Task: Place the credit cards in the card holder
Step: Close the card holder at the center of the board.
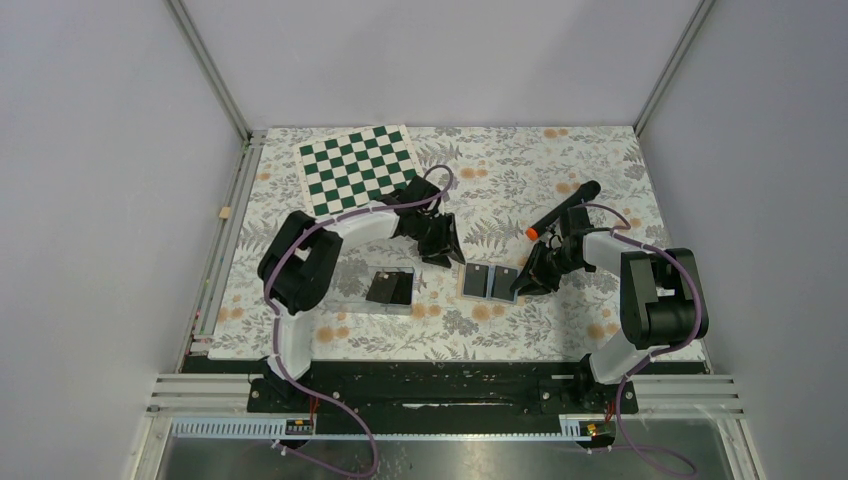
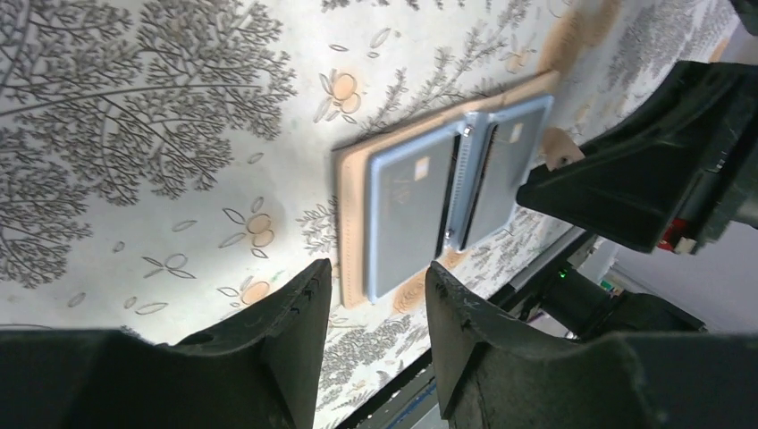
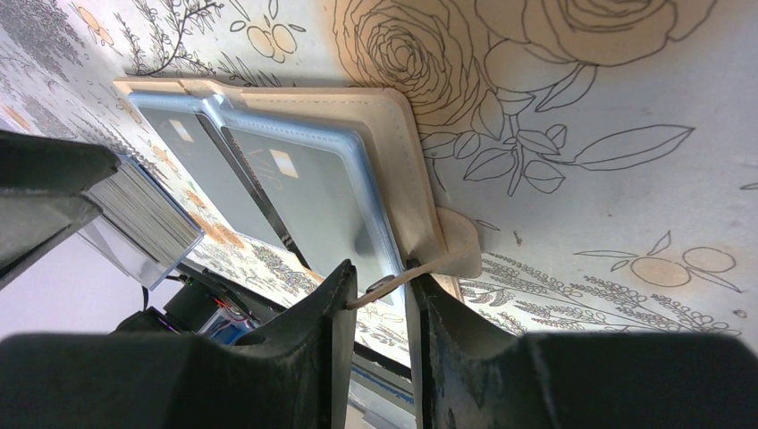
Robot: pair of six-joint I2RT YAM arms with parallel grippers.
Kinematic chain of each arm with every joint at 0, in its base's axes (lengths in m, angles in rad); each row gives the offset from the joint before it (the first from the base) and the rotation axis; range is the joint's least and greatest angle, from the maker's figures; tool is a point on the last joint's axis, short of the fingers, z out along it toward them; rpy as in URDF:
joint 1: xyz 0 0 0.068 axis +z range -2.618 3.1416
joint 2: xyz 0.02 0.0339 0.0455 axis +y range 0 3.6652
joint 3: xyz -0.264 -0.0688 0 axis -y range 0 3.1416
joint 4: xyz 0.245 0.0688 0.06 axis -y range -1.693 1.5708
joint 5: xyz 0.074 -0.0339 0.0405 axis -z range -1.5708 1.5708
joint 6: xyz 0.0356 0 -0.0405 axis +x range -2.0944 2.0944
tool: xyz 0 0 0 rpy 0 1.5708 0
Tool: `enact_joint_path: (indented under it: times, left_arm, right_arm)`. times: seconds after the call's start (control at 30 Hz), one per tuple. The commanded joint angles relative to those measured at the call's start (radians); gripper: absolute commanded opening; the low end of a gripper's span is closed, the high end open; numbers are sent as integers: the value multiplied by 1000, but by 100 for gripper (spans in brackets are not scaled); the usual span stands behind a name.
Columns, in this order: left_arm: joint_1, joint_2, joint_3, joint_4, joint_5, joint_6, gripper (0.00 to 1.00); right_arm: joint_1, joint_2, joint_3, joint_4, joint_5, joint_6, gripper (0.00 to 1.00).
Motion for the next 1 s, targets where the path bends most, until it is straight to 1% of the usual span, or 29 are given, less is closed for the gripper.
enact_joint_path:
  times: [0.0,0.23,0.43,0.53,0.67,0.97]
  left_arm:
    - [1,40,-6,2,-30,21,44]
    - [-2,105,5,54,30,-1,42]
    - [-4,120,-30,168,131,-50,39]
    - [-4,105,-53,246,178,-84,37]
    - [-5,69,-83,311,210,-116,34]
    - [-7,-6,-102,395,262,-194,32]
  right_arm:
    - [-1,9,28,-12,3,-8,33]
    - [-1,5,26,-12,3,-11,33]
    - [-1,13,29,-11,2,-12,33]
    - [-1,15,29,-11,2,-11,33]
    - [0,17,30,-12,0,-13,33]
    - [-1,18,29,-12,3,-14,33]
